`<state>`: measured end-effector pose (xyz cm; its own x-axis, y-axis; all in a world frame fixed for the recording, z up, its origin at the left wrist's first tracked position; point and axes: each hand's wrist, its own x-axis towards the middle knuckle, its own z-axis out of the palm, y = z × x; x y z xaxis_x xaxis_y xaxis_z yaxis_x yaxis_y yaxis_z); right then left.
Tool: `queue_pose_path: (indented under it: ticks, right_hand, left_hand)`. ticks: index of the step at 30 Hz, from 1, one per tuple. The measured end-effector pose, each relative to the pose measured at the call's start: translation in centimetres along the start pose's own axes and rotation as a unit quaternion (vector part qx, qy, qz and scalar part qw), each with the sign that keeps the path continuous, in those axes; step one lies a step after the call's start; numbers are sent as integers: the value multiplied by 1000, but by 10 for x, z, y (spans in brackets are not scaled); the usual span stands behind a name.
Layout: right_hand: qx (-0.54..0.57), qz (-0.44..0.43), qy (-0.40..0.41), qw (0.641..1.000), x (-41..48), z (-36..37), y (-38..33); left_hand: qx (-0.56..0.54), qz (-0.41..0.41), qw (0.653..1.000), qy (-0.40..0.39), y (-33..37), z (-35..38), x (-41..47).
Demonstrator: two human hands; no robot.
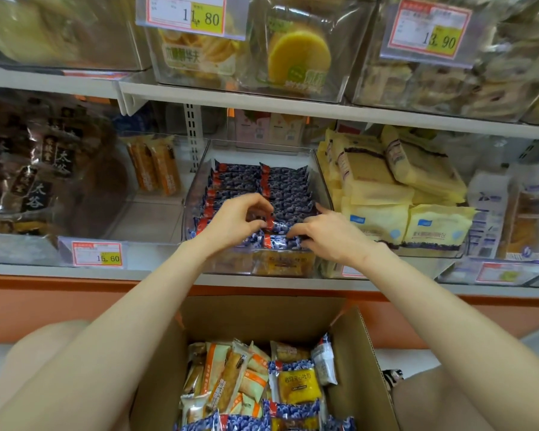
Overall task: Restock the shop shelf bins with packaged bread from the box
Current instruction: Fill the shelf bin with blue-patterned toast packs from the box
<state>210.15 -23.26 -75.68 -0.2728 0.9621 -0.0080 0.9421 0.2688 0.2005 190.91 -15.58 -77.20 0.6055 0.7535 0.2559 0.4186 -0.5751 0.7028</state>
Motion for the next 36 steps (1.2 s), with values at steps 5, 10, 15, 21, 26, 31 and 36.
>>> queue_pose_path:
  ticks: [5,10,15,21,26,31,36]
  right_hand:
    - [131,9,29,991,5,3,1]
    - [172,-15,-10,985,23,18,-11]
    - [155,-7,-25,988,25,19,-6]
    - [291,1,62,955,6,4,-11]
    - [407,6,85,910,-39,-11,-20]
    - [442,24,-10,897,-89,19,-33]
    - [369,29,-139,918,-122,70,-37]
  left_hand:
    - [238,-37,970,10,-17,-12,-4]
    - [237,4,964,-120,-24,-4,-13]
    - [240,17,963,-120,-32,0,-15]
    - [122,38,991,-32,-17,-10,-25]
    - [130,96,987,23,1,-17,-62]
    - [88,113,989,-46,-4,18,-112]
    - [41,-56,985,-157,-43,96,-140]
